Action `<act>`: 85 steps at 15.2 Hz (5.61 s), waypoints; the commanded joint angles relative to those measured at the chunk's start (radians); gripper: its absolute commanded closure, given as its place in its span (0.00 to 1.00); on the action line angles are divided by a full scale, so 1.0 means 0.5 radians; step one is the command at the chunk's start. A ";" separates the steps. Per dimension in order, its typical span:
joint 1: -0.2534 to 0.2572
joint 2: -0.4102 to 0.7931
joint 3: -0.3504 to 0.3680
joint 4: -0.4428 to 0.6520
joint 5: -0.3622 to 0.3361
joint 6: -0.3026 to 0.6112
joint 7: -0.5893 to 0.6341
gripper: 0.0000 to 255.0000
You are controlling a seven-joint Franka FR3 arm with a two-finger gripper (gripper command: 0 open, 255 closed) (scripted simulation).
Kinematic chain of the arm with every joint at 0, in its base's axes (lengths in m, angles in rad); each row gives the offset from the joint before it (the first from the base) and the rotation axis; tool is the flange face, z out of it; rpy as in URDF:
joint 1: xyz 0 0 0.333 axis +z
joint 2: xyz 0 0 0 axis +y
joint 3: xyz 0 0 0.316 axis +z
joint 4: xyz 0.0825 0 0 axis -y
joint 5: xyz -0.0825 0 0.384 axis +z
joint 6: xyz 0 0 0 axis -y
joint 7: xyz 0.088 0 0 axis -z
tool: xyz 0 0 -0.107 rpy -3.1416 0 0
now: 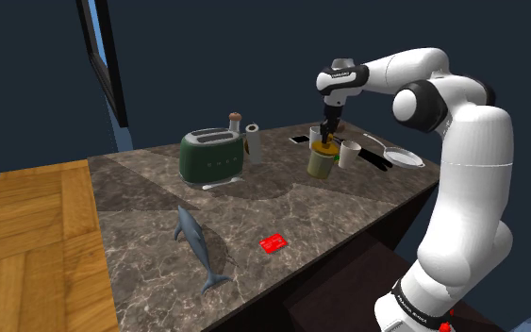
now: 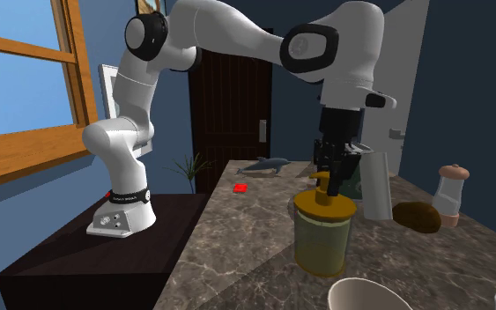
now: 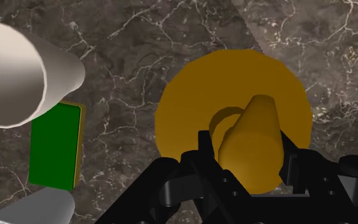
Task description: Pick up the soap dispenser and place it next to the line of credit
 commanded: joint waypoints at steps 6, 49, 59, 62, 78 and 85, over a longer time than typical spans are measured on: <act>-0.006 -0.023 -0.006 0.159 -0.008 -0.179 -0.001 1.00; 0.811 -0.984 0.582 -0.081 -0.132 -0.911 1.386 1.00; 0.811 -1.069 0.582 -0.455 -0.133 -0.621 1.387 1.00; 0.811 -1.084 0.582 -0.554 -0.133 -0.538 1.387 1.00; 0.811 -1.094 0.582 -0.997 -0.134 -0.106 1.388 1.00; 0.810 -1.064 0.582 -1.152 -0.133 0.081 1.388 1.00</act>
